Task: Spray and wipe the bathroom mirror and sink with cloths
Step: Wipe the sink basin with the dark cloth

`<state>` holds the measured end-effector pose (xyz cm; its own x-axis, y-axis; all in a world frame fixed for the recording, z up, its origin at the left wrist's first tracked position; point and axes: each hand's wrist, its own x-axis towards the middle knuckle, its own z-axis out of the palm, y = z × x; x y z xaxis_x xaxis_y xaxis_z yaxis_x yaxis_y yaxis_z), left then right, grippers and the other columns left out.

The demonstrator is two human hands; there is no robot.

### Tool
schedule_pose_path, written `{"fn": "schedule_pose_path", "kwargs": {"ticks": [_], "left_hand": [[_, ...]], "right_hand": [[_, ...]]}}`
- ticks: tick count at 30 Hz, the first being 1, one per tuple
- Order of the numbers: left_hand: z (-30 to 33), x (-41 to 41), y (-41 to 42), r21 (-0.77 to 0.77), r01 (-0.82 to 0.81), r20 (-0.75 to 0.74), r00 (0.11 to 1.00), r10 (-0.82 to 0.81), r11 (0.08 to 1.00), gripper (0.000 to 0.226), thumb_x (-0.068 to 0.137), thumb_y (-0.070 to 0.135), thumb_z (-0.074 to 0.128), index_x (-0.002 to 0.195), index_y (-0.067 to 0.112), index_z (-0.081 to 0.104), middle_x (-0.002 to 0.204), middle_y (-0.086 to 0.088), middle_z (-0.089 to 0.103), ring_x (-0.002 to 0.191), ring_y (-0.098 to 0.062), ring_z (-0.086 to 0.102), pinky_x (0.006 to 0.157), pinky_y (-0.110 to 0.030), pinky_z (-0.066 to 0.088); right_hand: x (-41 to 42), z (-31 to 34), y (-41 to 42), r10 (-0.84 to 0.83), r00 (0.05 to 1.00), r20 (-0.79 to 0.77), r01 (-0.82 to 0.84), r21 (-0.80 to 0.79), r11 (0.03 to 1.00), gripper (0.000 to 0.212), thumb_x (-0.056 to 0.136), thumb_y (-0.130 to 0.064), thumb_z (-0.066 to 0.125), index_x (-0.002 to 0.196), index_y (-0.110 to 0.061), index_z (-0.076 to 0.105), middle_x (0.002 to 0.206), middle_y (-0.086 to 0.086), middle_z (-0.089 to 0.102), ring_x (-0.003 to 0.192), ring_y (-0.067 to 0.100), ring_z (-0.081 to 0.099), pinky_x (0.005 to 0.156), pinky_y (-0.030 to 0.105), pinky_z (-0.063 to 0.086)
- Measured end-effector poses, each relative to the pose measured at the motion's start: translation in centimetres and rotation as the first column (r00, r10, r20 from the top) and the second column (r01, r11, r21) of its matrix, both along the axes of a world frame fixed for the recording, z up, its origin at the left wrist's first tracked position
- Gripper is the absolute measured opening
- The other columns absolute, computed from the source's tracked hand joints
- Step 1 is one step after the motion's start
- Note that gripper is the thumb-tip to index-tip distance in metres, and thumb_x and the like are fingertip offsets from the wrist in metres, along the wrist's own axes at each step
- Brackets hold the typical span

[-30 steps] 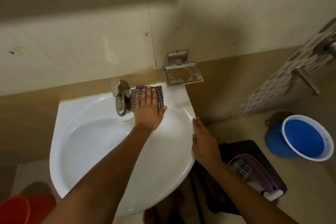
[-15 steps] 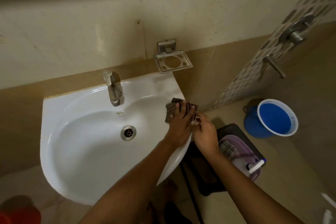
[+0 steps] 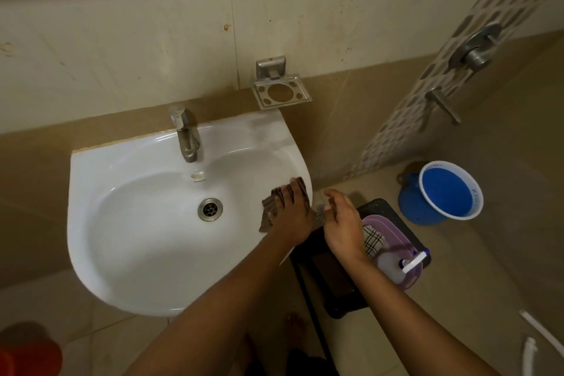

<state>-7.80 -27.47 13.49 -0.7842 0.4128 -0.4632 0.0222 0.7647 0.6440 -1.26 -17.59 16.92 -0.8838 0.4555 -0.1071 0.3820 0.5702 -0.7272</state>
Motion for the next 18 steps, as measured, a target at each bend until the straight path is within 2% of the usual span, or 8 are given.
{"fn": "schedule_pose_path", "kwargs": {"ticks": [4,6,10,13,15,18], "left_hand": [[0.4,-3.8,2.6,0.038,-0.238,0.069,0.969,0.235,0.970,0.086,0.102,0.047,0.040,0.153,0.016,-0.023,0.163,-0.017,-0.020,0.149,-0.043,-0.017,0.115,-0.065,-0.002],[0.2,-4.3,2.7,0.016,-0.249,0.060,0.967,0.247,0.968,0.087,0.101,0.047,0.040,0.153,0.016,-0.023,0.163,-0.017,-0.020,0.149,-0.043,-0.016,0.115,-0.065,0.000],[-0.3,-0.9,1.0,-0.043,-0.038,-0.014,0.999,0.037,0.998,0.079,0.103,0.044,0.035,0.154,0.019,-0.022,0.165,-0.013,-0.017,0.151,-0.038,-0.015,0.120,-0.061,0.001],[0.0,3.2,-2.2,-0.064,0.124,-0.100,0.987,-0.130,0.990,0.073,0.103,0.041,0.031,0.156,0.024,-0.015,0.166,-0.007,-0.011,0.153,-0.028,-0.010,0.123,-0.056,0.006],[0.1,5.4,-4.7,-0.113,0.151,-0.159,0.973,-0.168,0.982,0.072,0.101,0.044,0.031,0.157,0.027,-0.011,0.167,-0.006,-0.002,0.154,-0.025,-0.001,0.122,-0.056,0.015],[0.4,7.4,-8.2,-0.221,0.176,-0.220,0.949,-0.225,0.959,0.070,0.102,0.050,0.030,0.157,0.027,-0.006,0.166,-0.008,0.011,0.153,-0.026,0.014,0.120,-0.052,0.023]], "right_hand": [[-0.1,-0.6,1.6,0.042,0.999,-0.004,-0.042,0.022,0.999,0.035,0.101,-0.013,0.047,0.135,-0.016,0.054,0.139,0.002,0.054,0.125,0.020,0.053,0.103,0.044,0.048],[-0.4,-0.8,2.3,0.063,0.998,-0.006,-0.063,0.032,0.997,0.035,0.100,-0.012,0.047,0.135,-0.015,0.054,0.140,0.002,0.054,0.126,0.019,0.052,0.104,0.043,0.046],[-1.4,-1.2,2.7,0.132,0.991,-0.023,-0.132,0.022,0.991,0.034,0.099,-0.012,0.049,0.133,-0.013,0.055,0.139,0.003,0.055,0.126,0.021,0.052,0.107,0.040,0.044],[-2.6,-1.0,1.9,0.197,0.980,-0.033,-0.196,0.034,0.980,0.032,0.099,-0.010,0.048,0.129,-0.010,0.059,0.140,0.005,0.054,0.128,0.021,0.051,0.105,0.029,0.039],[-3.0,-0.6,0.7,0.291,0.956,-0.044,-0.288,0.057,0.956,0.029,0.101,-0.011,0.047,0.127,-0.012,0.060,0.140,0.004,0.054,0.130,0.019,0.049,0.103,0.024,0.035],[-3.2,-0.3,-1.8,0.498,0.867,-0.021,-0.493,0.106,0.863,0.030,0.101,-0.013,0.047,0.129,-0.012,0.059,0.145,0.003,0.050,0.136,0.018,0.043,0.108,0.024,0.031]]}}
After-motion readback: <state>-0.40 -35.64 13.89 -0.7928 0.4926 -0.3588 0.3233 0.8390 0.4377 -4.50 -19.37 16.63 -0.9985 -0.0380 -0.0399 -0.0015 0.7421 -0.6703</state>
